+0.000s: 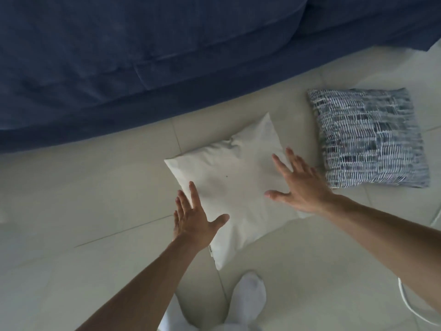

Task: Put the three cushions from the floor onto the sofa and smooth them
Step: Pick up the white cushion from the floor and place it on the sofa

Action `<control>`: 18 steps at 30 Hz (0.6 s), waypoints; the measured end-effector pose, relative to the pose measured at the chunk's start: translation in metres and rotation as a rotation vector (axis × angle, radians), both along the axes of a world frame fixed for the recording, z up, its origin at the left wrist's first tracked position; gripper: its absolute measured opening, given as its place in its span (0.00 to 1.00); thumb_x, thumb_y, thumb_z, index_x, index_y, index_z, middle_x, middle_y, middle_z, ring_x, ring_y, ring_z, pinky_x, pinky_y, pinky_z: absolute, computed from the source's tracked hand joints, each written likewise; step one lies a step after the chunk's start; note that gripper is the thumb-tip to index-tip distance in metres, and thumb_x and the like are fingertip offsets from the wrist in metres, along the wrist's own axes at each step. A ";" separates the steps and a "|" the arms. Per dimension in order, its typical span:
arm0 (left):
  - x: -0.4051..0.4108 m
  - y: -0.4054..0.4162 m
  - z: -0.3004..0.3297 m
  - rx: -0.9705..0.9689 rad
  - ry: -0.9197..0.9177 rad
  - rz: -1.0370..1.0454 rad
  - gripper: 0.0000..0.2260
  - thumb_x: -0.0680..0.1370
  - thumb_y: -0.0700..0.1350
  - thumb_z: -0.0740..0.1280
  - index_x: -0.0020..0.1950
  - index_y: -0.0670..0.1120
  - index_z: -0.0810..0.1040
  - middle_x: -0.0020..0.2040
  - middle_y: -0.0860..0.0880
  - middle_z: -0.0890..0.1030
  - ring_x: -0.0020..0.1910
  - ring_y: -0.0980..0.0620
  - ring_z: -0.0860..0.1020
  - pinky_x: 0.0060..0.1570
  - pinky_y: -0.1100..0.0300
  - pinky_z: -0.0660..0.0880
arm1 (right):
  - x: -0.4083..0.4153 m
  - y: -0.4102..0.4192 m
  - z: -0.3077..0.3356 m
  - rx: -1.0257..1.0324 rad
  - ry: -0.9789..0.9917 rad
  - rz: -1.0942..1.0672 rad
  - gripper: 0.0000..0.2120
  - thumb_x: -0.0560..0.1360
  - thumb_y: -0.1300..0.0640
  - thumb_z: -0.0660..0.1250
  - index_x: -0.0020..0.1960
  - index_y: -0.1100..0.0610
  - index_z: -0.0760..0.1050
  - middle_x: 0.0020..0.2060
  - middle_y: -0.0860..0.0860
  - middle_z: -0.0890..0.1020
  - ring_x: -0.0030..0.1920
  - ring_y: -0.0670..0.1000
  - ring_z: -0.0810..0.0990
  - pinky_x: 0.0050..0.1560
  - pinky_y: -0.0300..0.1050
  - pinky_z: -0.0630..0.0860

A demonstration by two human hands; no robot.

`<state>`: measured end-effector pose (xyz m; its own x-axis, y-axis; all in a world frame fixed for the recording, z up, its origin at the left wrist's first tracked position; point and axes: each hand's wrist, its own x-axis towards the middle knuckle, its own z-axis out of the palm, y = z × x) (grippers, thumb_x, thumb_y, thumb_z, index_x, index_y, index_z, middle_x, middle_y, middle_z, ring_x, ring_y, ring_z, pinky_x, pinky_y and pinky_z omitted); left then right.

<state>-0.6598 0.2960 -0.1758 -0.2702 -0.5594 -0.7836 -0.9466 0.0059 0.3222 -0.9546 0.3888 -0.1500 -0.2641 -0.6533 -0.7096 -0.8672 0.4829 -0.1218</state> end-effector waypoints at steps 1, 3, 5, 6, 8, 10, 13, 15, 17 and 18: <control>-0.002 0.000 -0.012 0.029 0.001 0.039 0.63 0.72 0.75 0.71 0.83 0.57 0.24 0.87 0.38 0.36 0.87 0.39 0.40 0.85 0.42 0.47 | -0.003 -0.002 -0.012 0.010 -0.019 -0.022 0.57 0.73 0.19 0.61 0.86 0.38 0.31 0.87 0.54 0.32 0.88 0.65 0.44 0.84 0.70 0.55; -0.005 0.000 -0.034 0.076 0.003 0.094 0.65 0.70 0.76 0.72 0.82 0.58 0.24 0.87 0.36 0.46 0.87 0.36 0.50 0.84 0.39 0.54 | -0.012 -0.008 -0.035 0.040 -0.070 -0.095 0.59 0.70 0.20 0.66 0.85 0.35 0.32 0.87 0.55 0.32 0.88 0.66 0.45 0.83 0.71 0.55; -0.006 0.000 -0.050 0.120 0.028 0.138 0.66 0.69 0.75 0.74 0.82 0.60 0.24 0.84 0.38 0.57 0.82 0.34 0.63 0.79 0.39 0.63 | -0.018 -0.012 -0.052 0.080 -0.167 -0.180 0.62 0.67 0.20 0.69 0.85 0.33 0.33 0.86 0.57 0.31 0.88 0.67 0.44 0.85 0.67 0.53; -0.006 -0.001 -0.055 0.147 0.062 0.167 0.66 0.69 0.73 0.76 0.82 0.60 0.24 0.84 0.40 0.59 0.81 0.35 0.66 0.77 0.42 0.67 | -0.020 -0.013 -0.058 0.097 -0.223 -0.217 0.63 0.66 0.21 0.71 0.85 0.34 0.33 0.86 0.58 0.31 0.88 0.66 0.45 0.86 0.62 0.52; -0.006 -0.003 -0.060 0.170 0.130 0.205 0.66 0.71 0.67 0.79 0.83 0.58 0.25 0.85 0.45 0.63 0.79 0.37 0.70 0.73 0.47 0.71 | -0.020 -0.016 -0.067 0.110 -0.281 -0.256 0.64 0.67 0.25 0.74 0.86 0.36 0.34 0.87 0.61 0.36 0.88 0.65 0.48 0.86 0.55 0.52; -0.004 -0.007 -0.057 0.160 0.165 0.218 0.65 0.72 0.65 0.80 0.84 0.59 0.27 0.84 0.50 0.67 0.78 0.38 0.72 0.69 0.50 0.72 | -0.020 -0.019 -0.072 0.094 -0.288 -0.261 0.64 0.68 0.25 0.76 0.86 0.36 0.35 0.88 0.61 0.45 0.87 0.64 0.54 0.86 0.55 0.55; 0.003 -0.010 -0.043 0.154 0.221 0.218 0.63 0.72 0.63 0.80 0.84 0.63 0.29 0.82 0.58 0.69 0.77 0.42 0.74 0.67 0.51 0.73 | -0.019 -0.020 -0.068 0.052 -0.357 -0.301 0.68 0.63 0.22 0.78 0.87 0.37 0.37 0.86 0.58 0.59 0.85 0.60 0.62 0.85 0.53 0.61; 0.007 -0.011 -0.029 0.151 0.246 0.211 0.63 0.72 0.62 0.81 0.83 0.66 0.30 0.82 0.61 0.69 0.77 0.45 0.74 0.68 0.52 0.73 | -0.015 -0.019 -0.058 0.031 -0.389 -0.344 0.67 0.64 0.26 0.80 0.87 0.37 0.40 0.84 0.58 0.61 0.84 0.60 0.64 0.84 0.49 0.60; 0.010 -0.012 -0.011 0.153 0.250 0.208 0.62 0.71 0.62 0.81 0.84 0.66 0.32 0.82 0.61 0.67 0.77 0.46 0.73 0.68 0.53 0.72 | -0.008 -0.017 -0.043 0.015 -0.411 -0.372 0.64 0.66 0.29 0.81 0.87 0.37 0.42 0.82 0.59 0.62 0.83 0.61 0.64 0.83 0.47 0.59; 0.012 -0.012 -0.001 0.154 0.244 0.206 0.62 0.71 0.62 0.81 0.84 0.66 0.32 0.83 0.59 0.67 0.78 0.45 0.73 0.68 0.54 0.72 | -0.004 -0.016 -0.034 0.002 -0.420 -0.376 0.65 0.66 0.28 0.81 0.87 0.36 0.42 0.82 0.59 0.62 0.83 0.61 0.64 0.84 0.48 0.59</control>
